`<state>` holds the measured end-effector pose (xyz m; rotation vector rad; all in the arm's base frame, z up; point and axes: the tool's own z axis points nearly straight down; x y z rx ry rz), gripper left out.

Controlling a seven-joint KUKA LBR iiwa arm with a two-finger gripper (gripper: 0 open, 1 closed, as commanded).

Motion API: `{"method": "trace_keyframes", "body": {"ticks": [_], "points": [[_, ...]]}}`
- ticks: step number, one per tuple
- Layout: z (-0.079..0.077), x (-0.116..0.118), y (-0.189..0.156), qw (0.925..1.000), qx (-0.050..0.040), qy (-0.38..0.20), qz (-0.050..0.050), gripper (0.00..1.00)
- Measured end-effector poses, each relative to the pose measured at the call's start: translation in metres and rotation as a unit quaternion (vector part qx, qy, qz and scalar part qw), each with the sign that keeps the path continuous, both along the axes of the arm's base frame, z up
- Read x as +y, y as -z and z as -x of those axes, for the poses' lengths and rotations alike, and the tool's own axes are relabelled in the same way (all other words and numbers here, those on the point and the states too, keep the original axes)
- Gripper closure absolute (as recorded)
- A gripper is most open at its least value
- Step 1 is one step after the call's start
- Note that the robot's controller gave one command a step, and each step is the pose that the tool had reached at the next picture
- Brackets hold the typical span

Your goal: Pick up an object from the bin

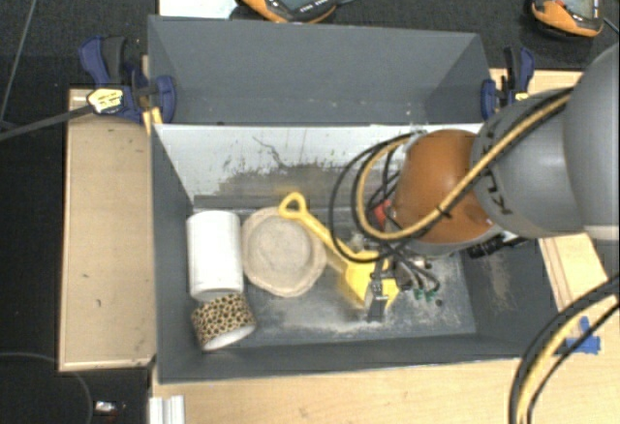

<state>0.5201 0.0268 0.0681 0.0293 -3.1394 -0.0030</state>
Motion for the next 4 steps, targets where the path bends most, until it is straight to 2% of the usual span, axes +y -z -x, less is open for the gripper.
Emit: {"method": "trace_keyframes", "body": {"ticks": [1,2,3,4], "points": [[0.017,0.008,-0.049,0.9422,-0.0101,0.335,-0.002,0.0],[-0.008,-0.058,-0.032,0.9965,-0.0047,0.084,0.001,0.0],[0.001,-0.034,-0.004,0.9256,-0.0085,0.378,-0.003,0.0],[0.02,-0.01,-0.003,0.994,-0.0087,0.109,0.0,1.0]]}}
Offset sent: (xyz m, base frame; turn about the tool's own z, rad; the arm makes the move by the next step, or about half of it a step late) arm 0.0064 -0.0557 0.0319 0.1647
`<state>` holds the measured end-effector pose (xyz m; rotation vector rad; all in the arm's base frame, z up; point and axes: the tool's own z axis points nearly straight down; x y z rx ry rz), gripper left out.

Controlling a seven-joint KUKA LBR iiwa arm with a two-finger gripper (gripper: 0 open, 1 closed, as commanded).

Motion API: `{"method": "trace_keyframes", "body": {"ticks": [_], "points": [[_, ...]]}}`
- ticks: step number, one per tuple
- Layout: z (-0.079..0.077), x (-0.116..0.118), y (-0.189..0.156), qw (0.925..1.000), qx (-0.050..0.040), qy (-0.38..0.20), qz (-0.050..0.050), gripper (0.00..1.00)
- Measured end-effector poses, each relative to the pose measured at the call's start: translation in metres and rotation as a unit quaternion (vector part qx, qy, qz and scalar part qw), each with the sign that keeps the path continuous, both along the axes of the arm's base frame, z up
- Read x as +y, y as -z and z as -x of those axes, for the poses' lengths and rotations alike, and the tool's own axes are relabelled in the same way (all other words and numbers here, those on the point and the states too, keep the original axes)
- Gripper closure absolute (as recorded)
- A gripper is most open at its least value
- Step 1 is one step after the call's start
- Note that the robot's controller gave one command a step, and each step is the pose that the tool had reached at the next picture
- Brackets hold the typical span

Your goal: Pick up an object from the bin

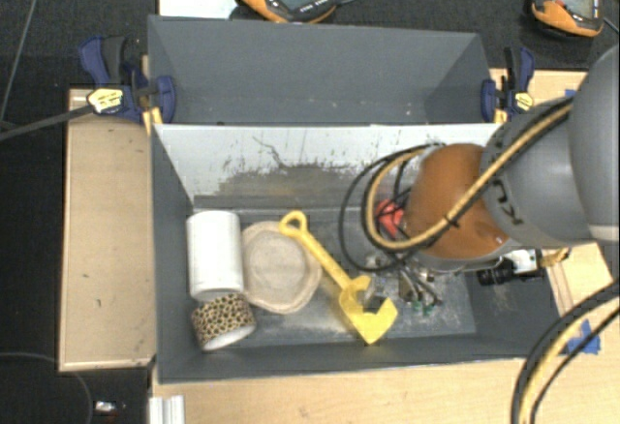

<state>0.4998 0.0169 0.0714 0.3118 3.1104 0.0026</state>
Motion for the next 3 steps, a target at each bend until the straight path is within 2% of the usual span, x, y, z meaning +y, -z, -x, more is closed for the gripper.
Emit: {"method": "trace_keyframes", "body": {"ticks": [2,3], "points": [[-0.001,0.0,-0.004,1.0,-0.0023,0.0,0.0,1.0],[0.001,0.0,-0.048,1.0,0.002,0.0,0.0,1.0]]}}
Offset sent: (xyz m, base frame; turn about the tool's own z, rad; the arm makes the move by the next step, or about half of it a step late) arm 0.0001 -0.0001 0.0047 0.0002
